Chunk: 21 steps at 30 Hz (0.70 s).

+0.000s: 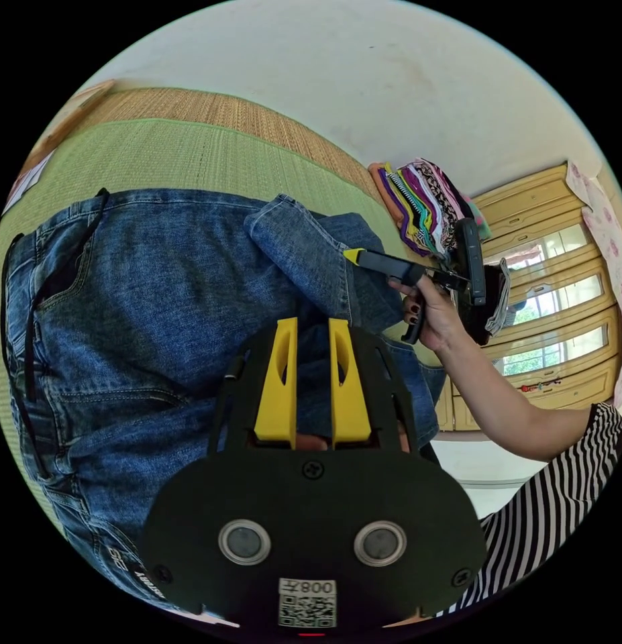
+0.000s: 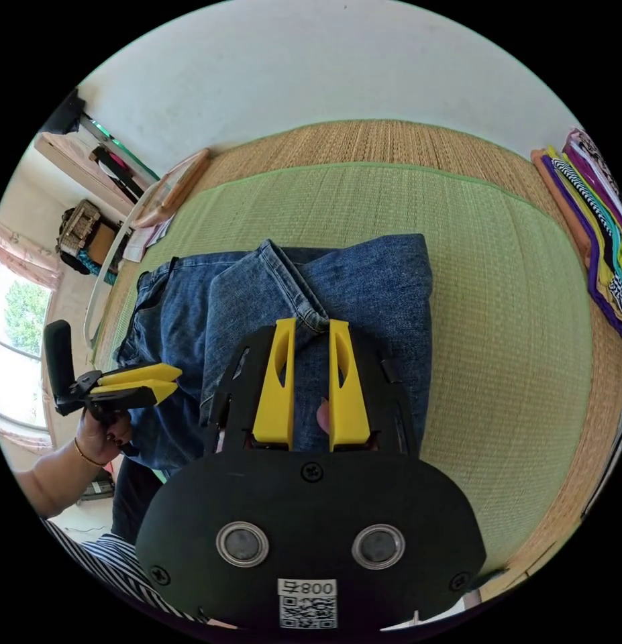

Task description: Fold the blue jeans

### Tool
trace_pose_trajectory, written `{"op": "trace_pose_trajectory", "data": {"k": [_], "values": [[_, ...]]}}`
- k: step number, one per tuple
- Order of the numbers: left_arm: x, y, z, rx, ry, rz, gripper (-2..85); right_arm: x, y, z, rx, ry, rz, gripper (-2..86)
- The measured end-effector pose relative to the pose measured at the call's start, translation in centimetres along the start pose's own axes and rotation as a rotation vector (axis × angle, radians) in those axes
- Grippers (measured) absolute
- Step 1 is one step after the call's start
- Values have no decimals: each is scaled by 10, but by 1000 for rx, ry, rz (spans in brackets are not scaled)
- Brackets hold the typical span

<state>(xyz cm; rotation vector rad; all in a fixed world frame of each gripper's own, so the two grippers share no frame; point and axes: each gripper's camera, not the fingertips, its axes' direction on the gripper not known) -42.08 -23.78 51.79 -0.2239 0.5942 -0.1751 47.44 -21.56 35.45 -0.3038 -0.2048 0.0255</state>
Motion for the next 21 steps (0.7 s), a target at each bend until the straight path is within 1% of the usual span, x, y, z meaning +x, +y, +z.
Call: {"op": "trace_pose_trajectory", "data": {"k": [3, 5, 7, 10, 13, 15, 17, 18, 20, 21], "values": [[-6, 3, -5, 8, 13, -12, 78, -10, -7, 3, -21, 13, -15, 69], [-8, 5, -10, 13, 17, -9, 77, -18, -11, -6, -12, 8, -49, 38], [-7, 5, -15, 18, 21, -4, 77, -24, -14, -18, 3, -4, -78, 28], [-6, 5, -27, 39, 38, 2, 76, -31, -14, -63, 104, -33, -124, 19], [-1, 3, -41, 64, 43, 25, 75, -20, -9, -130, 250, 15, -130, 15], [2, 1, -49, 73, 43, 44, 75, 1, -4, -171, 321, 67, -95, 15], [4, 0, -59, 81, 32, 61, 75, 42, 9, -213, 373, 196, -1, 17], [4, -1, -61, 83, 27, 63, 75, 54, 13, -220, 369, 241, 32, 18], [1, -1, -71, 83, -4, 62, 75, 110, 32, -232, 326, 384, 200, 21], [-1, -1, -73, 85, -14, 59, 75, 124, 38, -232, 307, 417, 244, 22]]}}
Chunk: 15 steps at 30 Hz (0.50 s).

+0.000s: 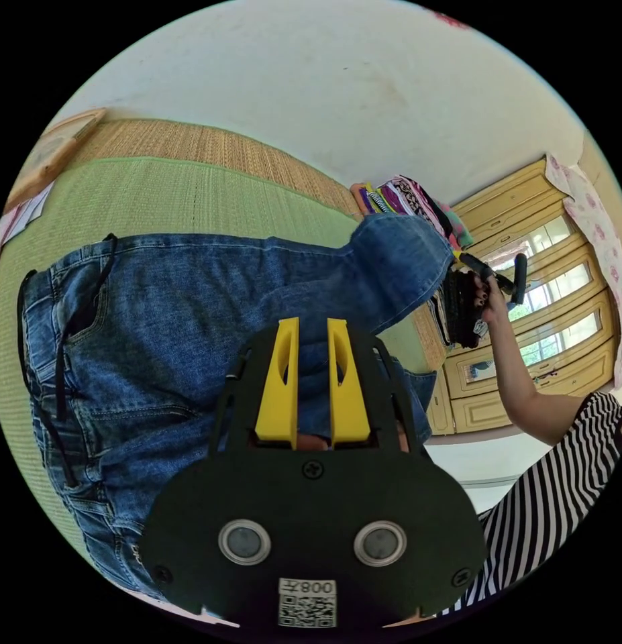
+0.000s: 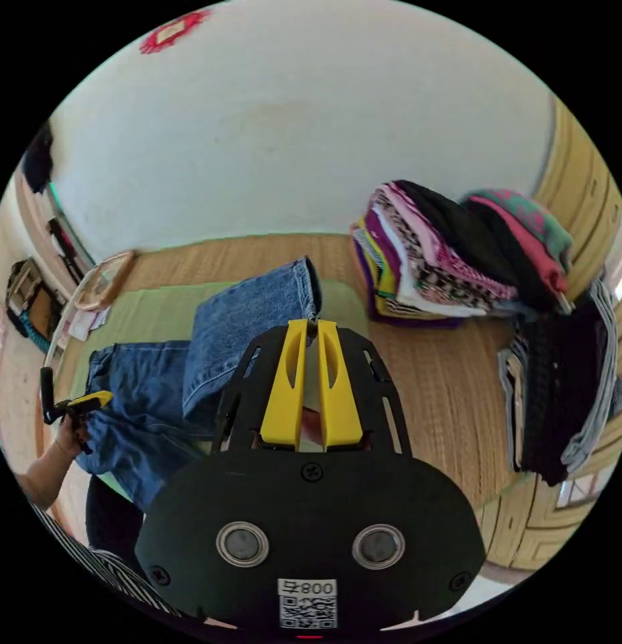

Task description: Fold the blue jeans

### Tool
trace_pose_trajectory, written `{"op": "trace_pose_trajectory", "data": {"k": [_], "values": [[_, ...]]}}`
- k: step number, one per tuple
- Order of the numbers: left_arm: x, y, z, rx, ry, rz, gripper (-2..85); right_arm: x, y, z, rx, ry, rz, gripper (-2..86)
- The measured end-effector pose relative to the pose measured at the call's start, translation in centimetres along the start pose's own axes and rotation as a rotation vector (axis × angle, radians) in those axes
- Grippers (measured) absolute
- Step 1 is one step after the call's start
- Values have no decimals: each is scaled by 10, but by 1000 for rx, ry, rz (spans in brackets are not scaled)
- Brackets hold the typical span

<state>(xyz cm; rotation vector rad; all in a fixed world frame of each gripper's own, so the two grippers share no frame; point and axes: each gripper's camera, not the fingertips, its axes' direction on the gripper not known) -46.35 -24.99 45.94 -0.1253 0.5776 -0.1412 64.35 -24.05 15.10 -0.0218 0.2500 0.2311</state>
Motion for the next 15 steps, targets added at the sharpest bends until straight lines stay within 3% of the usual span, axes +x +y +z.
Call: {"op": "trace_pose_trajectory", "data": {"k": [2, 7, 10, 15], "values": [[-9, 1, -11, 2, -50, -23, 75, 52, 21, 24, -109, 120, 156, 24], [-34, 0, -33, -31, -196, -77, 75, 92, 76, 64, -232, 137, 374, 11], [-52, -2, -39, -78, -301, -123, 73, 76, 82, 79, -248, 92, 365, 5], [-77, -6, -31, -183, -450, -201, 42, -4, 66, 97, -238, -74, 157, 1]]}}
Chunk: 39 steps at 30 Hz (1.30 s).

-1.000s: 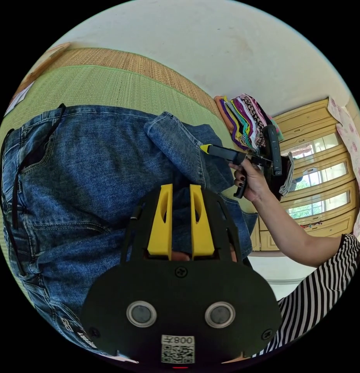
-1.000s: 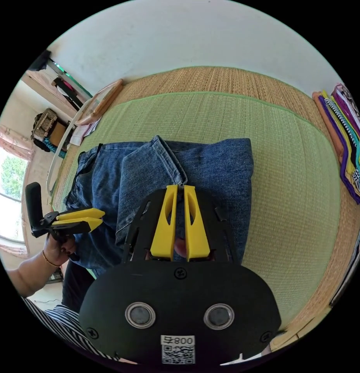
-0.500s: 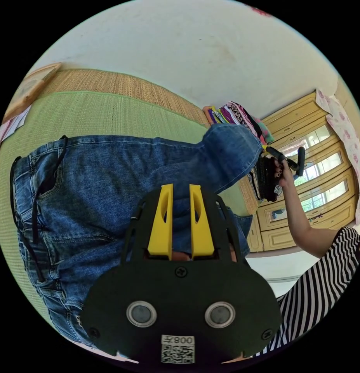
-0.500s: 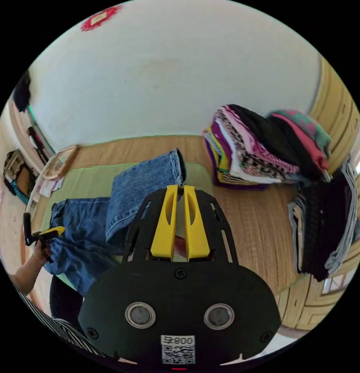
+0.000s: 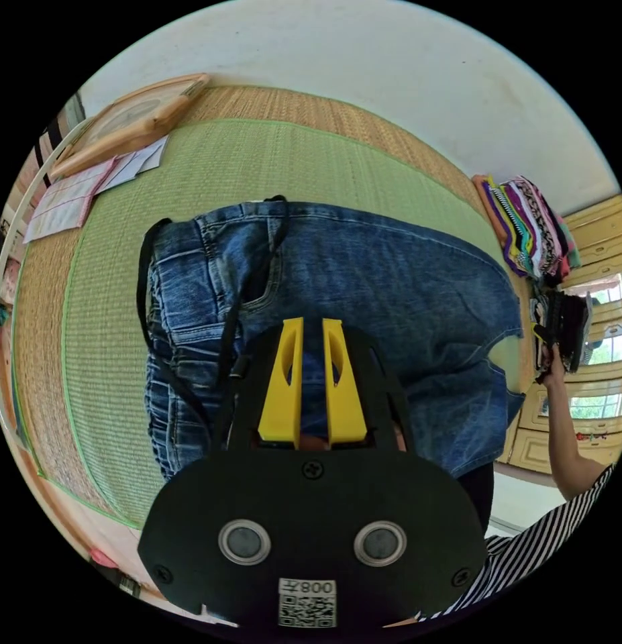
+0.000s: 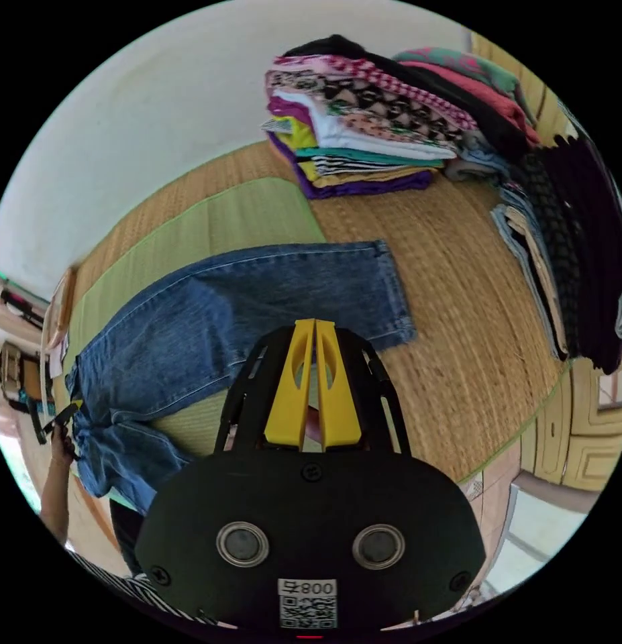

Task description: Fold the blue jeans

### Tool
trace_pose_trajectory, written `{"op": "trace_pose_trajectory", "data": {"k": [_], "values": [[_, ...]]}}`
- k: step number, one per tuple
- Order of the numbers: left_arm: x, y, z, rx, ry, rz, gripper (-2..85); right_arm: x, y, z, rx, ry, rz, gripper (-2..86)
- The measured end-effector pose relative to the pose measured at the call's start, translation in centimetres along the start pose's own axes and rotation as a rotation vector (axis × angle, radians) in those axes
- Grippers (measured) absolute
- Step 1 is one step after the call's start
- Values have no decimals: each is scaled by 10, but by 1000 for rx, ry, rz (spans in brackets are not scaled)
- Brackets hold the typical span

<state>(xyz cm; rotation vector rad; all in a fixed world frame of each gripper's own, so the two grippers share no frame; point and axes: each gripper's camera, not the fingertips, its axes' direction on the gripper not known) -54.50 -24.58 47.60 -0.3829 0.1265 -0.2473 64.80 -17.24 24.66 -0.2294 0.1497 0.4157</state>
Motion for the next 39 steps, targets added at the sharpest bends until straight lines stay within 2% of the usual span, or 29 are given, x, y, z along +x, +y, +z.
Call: {"op": "trace_pose_trajectory", "data": {"k": [2, 5, 6, 12, 18, 21, 25, 27, 29, 32, 36, 39], "values": [[1, -1, -3, 29, -4, 49, 18, -51, -1, 27, -59, 50, -145, 0], [-2, -6, -11, 38, -51, 18, 7, -87, -2, 57, -85, 251, -201, 0], [-3, -8, -12, 38, -63, 20, 5, -91, -3, 59, -78, 263, -207, 0], [-31, -35, -30, 50, -165, -47, 0, -114, -38, 63, -75, 73, -250, 1], [-51, -40, -44, 50, -139, -75, 0, -149, -80, 82, -152, 122, -361, 1], [-42, -25, -53, 79, -186, -28, 0, -138, -81, 66, -106, 42, -317, 1], [-32, 2, -59, 113, -235, 36, 0, -110, -82, 72, -106, 61, -236, 0], [-38, 1, -56, 84, -220, 28, 0, -105, -88, 92, -178, 97, -232, -1], [-50, -8, -59, 64, -151, -31, 1, -106, -101, 94, -161, 93, -228, -1], [-50, -8, -66, 61, -152, -47, 1, -108, -112, 95, -177, 115, -215, -1], [-40, 25, -88, 119, -162, 25, 2, -96, -92, 71, -114, 79, -203, 0], [-38, 72, -104, 141, -98, 42, 2, -74, -40, 38, -63, -16, -187, 0]]}}
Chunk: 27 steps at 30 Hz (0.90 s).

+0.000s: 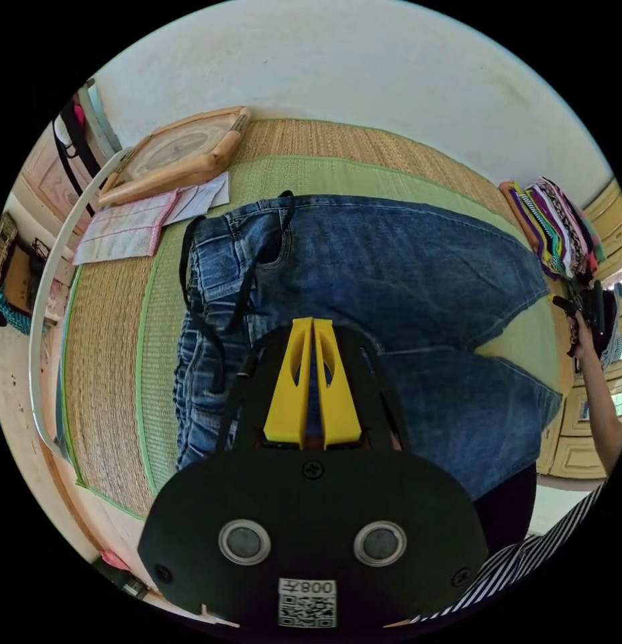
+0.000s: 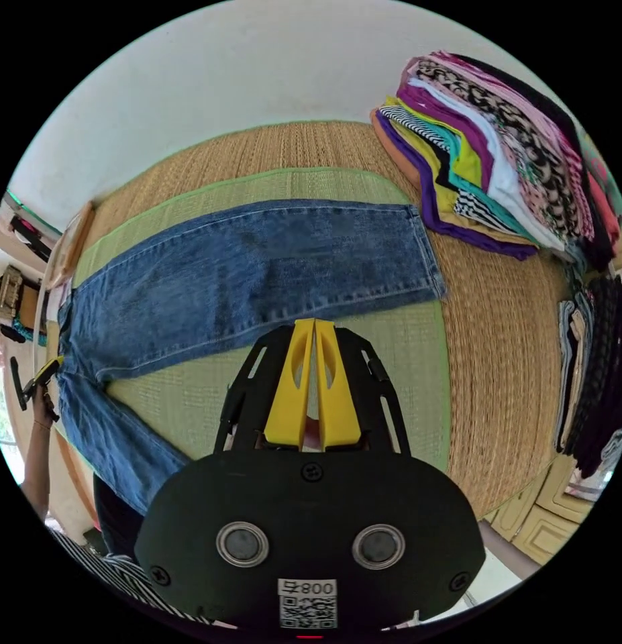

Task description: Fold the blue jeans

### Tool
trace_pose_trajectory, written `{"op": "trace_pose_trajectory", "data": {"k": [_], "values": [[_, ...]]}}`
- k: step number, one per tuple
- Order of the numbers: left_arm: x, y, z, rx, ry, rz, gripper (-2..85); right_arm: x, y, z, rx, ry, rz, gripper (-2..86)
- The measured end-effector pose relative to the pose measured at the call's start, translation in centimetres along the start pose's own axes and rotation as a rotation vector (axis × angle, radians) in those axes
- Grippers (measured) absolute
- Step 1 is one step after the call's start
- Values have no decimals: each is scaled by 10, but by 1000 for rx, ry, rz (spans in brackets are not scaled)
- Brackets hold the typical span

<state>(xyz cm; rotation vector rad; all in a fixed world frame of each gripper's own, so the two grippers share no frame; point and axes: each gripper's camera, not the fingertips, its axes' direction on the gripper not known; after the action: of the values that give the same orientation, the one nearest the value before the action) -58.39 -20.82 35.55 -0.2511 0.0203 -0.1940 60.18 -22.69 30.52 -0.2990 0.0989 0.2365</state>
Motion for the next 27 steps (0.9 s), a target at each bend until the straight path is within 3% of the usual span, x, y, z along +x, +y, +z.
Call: {"op": "trace_pose_trajectory", "data": {"k": [6, 10, 27], "values": [[-12, 79, -8, -95, -44, -77, 1, -1, 146, -32, -50, -75, 78, 0], [-19, 88, 2, -132, -46, -109, 0, -2, 185, -7, -145, 46, 136, 0], [-37, 87, -16, -126, -95, -142, 0, -37, 75, 31, -164, 90, 12, 0]]}}
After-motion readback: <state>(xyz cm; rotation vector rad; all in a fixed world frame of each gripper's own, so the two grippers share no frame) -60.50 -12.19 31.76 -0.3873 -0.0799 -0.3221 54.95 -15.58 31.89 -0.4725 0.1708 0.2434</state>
